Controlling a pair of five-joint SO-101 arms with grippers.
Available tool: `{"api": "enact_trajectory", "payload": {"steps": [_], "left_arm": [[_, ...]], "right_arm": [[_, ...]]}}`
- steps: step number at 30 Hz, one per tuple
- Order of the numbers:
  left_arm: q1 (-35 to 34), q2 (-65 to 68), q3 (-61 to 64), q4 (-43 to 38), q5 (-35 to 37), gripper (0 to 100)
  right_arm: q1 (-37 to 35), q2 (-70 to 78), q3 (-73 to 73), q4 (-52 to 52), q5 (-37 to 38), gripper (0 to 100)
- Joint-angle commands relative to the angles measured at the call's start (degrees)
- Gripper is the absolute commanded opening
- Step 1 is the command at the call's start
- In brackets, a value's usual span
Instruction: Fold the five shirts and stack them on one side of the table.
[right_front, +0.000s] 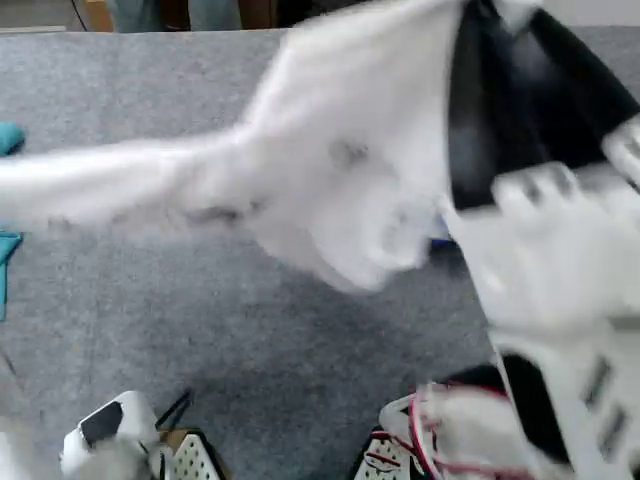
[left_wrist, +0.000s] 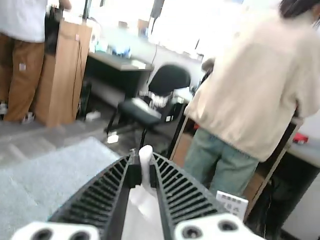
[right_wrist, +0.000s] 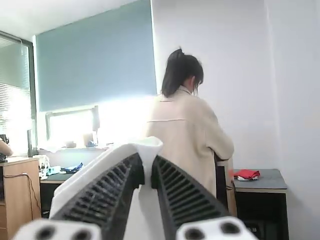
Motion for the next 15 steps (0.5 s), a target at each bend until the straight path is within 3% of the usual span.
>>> {"api": "enact_trajectory", "payload": {"steps": [1,7,9,12,15], "left_arm": [[-0.57,-9.32,8.04,0.18,-2.55,3],[-0.13,-16.09,33.01,-0.09,-4.92,3],[-0.13,-16.18,45.32,-4.13,-4.92,3],[-0.22,-16.35,63.78,-19.16,-4.92,3],[-0.04,-16.09,79.69,-39.38,-5.36,3]], "right_arm": [[0.62,-4.18,9.27,-1.23,-0.35,1.5],[0.88,-6.9,32.92,-2.37,-0.44,1.5],[1.14,-6.2,43.47,-5.63,-0.53,1.4],[1.76,-5.05,58.59,-19.25,-0.53,1.4],[2.81,-4.18,72.57,-39.56,-0.7,1.4]]}}
